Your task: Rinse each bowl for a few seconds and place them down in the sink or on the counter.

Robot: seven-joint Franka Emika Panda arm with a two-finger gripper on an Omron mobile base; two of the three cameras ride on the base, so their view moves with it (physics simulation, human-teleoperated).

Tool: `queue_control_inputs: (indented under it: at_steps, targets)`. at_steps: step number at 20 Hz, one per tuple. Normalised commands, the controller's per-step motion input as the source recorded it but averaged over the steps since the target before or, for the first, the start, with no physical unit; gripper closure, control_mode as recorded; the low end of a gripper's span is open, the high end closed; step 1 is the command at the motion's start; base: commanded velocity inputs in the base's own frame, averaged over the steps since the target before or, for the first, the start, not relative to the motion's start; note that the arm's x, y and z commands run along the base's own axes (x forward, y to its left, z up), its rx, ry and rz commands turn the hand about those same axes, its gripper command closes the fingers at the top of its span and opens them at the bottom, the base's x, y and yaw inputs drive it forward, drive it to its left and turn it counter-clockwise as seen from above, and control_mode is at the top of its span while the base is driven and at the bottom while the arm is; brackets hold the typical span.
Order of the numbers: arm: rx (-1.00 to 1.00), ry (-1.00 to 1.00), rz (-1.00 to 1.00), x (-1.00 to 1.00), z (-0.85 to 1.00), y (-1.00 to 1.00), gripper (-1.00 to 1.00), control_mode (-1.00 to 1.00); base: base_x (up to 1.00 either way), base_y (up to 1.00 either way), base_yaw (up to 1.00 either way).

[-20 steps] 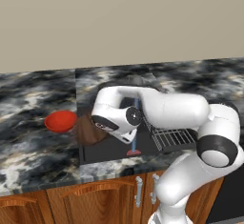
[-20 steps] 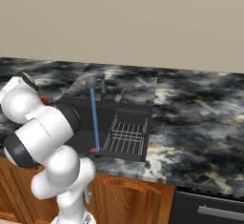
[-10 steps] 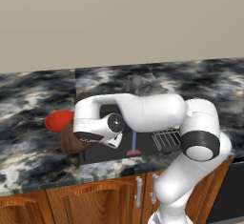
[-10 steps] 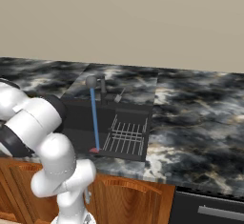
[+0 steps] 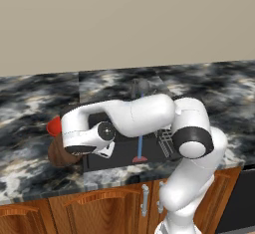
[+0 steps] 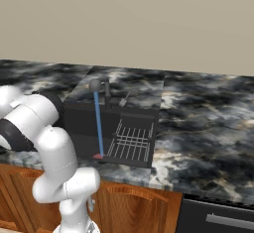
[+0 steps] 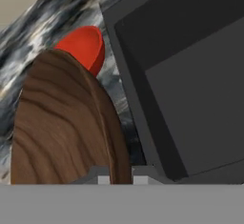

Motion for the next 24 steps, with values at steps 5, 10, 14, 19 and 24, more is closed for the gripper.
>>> queue_control_inputs:
  at_steps: [5,10,14,19,24]
  targets:
    - [-0.14,0.03,-0.01,0.02,-0.10,0.51,1.00,-1.00,0.00,0.00,0.00]
    - [-0.20,0.00,-0.04,0.10,-0.26,0.40,1.00,-1.00,0.00,0.00,0.00]
    - [-0.23,0.00,-0.04,0.10,-0.30,0.39,1.00,-1.00,0.00,0.00,0.00]
    - [-0.23,0.00,-0.03,0.10,-0.30,0.41,1.00,-1.00,0.00,0.00,0.00]
    - [-0.22,0.00,-0.02,0.11,-0.30,0.45,1.00,-1.00,0.00,0.00,0.00]
